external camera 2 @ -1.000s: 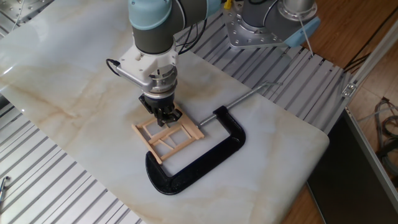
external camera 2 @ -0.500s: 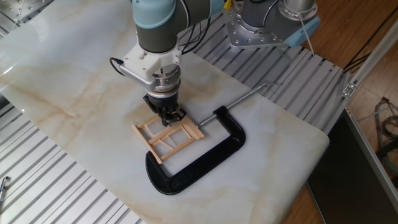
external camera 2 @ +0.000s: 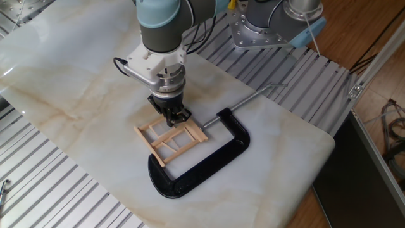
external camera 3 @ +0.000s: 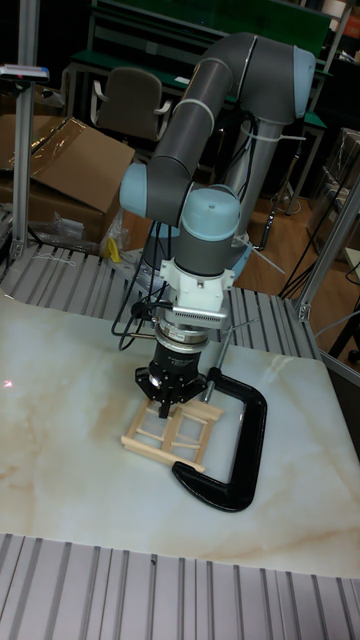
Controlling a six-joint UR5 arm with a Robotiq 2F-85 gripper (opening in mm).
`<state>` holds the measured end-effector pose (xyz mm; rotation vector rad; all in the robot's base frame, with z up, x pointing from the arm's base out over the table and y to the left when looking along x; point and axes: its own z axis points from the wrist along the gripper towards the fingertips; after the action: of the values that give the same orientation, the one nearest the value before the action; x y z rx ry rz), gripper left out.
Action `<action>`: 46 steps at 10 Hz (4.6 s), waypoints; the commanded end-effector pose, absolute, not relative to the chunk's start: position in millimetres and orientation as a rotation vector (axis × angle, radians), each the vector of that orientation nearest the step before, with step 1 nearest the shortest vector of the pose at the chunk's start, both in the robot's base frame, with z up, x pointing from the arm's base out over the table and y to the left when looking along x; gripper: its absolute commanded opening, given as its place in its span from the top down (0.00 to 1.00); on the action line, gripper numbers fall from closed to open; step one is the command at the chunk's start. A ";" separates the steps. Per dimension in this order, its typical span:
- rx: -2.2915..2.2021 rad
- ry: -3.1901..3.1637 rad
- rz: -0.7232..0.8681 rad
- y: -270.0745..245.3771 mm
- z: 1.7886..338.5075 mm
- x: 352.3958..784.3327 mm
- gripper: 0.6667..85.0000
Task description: Open a sliding window
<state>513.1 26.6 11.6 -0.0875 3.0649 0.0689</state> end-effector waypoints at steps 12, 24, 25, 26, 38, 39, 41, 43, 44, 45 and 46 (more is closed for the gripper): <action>-0.106 3.063 0.049 26.0 16.0 530.1 1.00; -0.089 3.043 0.041 26.6 7.9 525.5 1.00; -0.084 3.044 0.042 27.2 7.8 524.4 1.00; -0.082 3.045 0.040 26.4 8.2 523.2 1.00; -0.081 3.049 0.063 26.7 9.2 505.9 1.00; -0.074 3.049 0.061 28.7 9.0 504.2 1.00; -0.055 3.042 0.062 35.3 6.5 501.7 1.00; -0.067 3.043 0.070 32.9 6.1 498.2 1.00; -0.067 3.048 0.071 32.1 7.5 495.0 1.00; -0.062 3.054 0.076 32.5 8.9 492.3 1.00; -0.060 3.055 0.079 32.3 8.9 491.2 1.00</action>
<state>495.0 31.0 6.7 -0.0771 3.0519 0.0563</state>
